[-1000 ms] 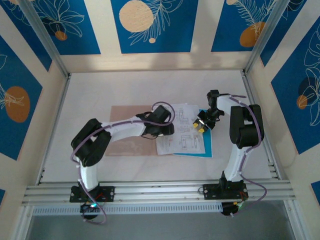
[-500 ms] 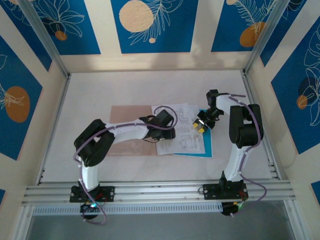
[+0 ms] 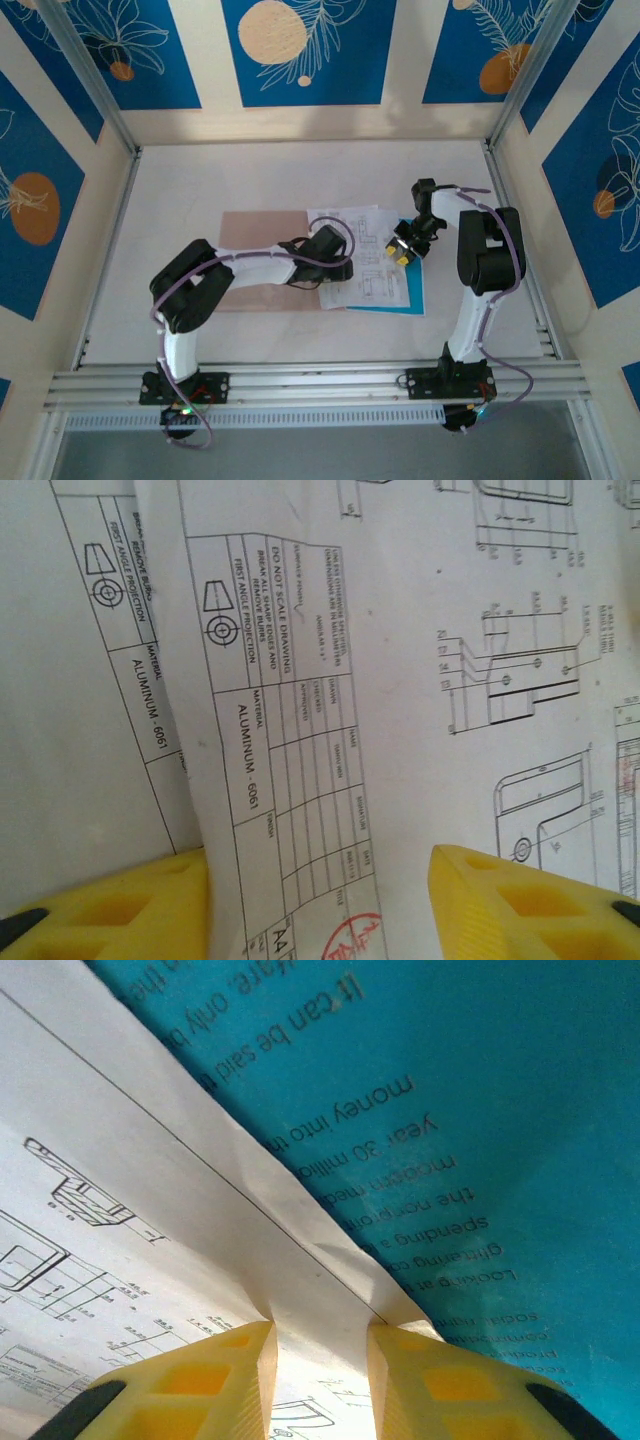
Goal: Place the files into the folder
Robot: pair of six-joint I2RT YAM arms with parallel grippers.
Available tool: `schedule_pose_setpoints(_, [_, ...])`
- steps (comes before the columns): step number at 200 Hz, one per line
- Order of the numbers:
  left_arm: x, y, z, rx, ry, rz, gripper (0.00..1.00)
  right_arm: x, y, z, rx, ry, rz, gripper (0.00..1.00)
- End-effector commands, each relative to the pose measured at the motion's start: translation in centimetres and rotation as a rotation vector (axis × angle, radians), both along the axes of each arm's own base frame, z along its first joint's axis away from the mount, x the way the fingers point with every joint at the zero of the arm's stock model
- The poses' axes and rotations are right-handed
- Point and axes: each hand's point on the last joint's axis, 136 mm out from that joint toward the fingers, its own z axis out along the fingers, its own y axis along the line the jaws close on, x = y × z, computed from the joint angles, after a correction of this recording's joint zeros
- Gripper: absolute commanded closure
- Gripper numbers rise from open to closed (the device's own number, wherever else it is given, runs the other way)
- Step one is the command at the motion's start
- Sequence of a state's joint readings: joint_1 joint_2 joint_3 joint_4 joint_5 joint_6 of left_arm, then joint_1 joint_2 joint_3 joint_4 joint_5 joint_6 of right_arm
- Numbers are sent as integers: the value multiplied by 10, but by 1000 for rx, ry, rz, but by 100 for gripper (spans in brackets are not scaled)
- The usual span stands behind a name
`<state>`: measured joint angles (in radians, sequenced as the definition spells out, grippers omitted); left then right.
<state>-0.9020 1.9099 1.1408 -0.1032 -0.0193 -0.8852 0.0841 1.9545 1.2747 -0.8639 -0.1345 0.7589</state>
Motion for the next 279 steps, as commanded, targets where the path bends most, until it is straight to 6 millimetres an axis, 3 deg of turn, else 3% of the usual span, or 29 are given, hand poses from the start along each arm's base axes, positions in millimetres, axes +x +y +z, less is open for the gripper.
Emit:
schedule_pose_setpoints(1, [-6,-8,12,-52,-19,-11,47,-6,1,-8,-10,40,21,68])
schedule_pose_setpoints(75, [-2,-3,31,-46,-67,-2,57,-6,1,-8,-10,38,19,68])
schedule_pose_setpoints(119, [-3,-4,28,-32,-57,-15,77,-5,2,-8,-5,35,19,68])
schedule_pose_setpoints(140, [-3,-2,31,-24,-63,-13,95,-3,3,-6,10,19,15,68])
schedule_pose_setpoints(159, [-3,2,38,-19,-71,-6,100,8,12,8,57,-60,28,58])
schedule_pose_setpoints(177, [-2,9,49,-7,-68,8,100,23,26,36,115,-177,67,43])
schedule_pose_setpoints(194, [-1,22,60,13,-71,30,100,31,29,60,126,-250,86,35])
schedule_pose_setpoints(221, [-1,46,68,47,-54,39,100,36,34,88,153,-317,100,32])
schedule_pose_setpoints(241, [-5,71,67,95,-38,49,100,34,43,94,168,-325,124,33])
schedule_pose_setpoints(279, [-11,128,60,196,-14,86,100,23,80,89,174,-320,222,38])
